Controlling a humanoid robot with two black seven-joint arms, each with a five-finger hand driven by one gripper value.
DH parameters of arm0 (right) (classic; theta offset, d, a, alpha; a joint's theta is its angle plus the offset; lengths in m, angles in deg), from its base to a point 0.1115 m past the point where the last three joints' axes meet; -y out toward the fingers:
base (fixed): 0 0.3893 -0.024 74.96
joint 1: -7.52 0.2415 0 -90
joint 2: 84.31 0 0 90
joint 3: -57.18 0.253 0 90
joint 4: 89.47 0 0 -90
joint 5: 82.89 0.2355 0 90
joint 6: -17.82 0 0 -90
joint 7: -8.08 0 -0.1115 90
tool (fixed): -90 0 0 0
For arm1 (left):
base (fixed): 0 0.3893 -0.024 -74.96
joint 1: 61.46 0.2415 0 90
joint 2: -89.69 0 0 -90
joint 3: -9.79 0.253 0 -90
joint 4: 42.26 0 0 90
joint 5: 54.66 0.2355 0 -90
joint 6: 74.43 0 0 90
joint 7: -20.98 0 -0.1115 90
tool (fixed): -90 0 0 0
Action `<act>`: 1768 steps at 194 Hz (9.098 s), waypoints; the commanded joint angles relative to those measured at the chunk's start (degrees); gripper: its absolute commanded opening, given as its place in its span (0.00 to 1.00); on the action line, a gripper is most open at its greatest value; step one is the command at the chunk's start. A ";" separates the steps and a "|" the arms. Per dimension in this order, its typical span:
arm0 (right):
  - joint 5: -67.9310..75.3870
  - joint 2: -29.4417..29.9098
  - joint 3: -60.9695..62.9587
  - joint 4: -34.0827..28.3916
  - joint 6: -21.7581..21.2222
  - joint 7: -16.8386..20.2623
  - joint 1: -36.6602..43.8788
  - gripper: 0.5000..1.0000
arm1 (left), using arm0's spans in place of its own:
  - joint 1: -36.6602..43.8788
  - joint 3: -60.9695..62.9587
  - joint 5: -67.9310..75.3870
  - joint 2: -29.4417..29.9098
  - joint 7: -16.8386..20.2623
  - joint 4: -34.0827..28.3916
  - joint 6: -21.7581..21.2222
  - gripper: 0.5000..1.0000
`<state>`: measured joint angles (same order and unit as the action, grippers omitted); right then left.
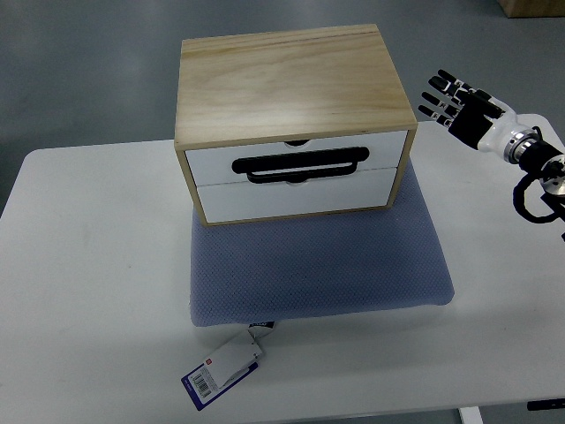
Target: Open wood drawer with right hand
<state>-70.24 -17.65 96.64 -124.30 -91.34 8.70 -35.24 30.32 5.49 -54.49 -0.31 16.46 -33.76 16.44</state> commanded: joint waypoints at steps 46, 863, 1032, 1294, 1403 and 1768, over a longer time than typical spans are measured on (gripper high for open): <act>-0.35 0.31 0.70 0.12 0.53 0.00 0.22 0.88 | -0.03 0.09 0.02 0.00 -0.23 0.20 0.00 1.00; -76.90 -7.69 -11.16 -39.17 -15.84 5.36 12.26 0.88 | -0.56 0.09 0.02 0.00 -0.23 0.20 0.00 1.00; -75.76 -9.45 -10.99 -47.61 -15.84 6.06 12.17 0.88 | -0.56 0.09 0.02 0.00 -0.14 0.20 0.00 1.00; -61.87 -17.36 -11.25 -57.89 -15.84 18.54 12.08 0.88 | -0.64 0.09 0.02 0.00 -0.14 0.20 0.00 1.00; -55.11 -20.70 -11.42 -60.52 -15.84 21.97 12.08 0.88 | -0.56 0.09 0.02 0.00 -0.23 0.20 0.00 1.00; -5.27 -27.82 -7.56 -16.05 -15.84 17.84 14.72 0.87 | -0.56 0.09 0.02 0.00 -0.14 0.20 0.00 1.00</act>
<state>-78.84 -47.90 88.97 -146.44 -107.16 28.83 -18.75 29.75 5.58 -54.48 -0.31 16.28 -33.56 16.43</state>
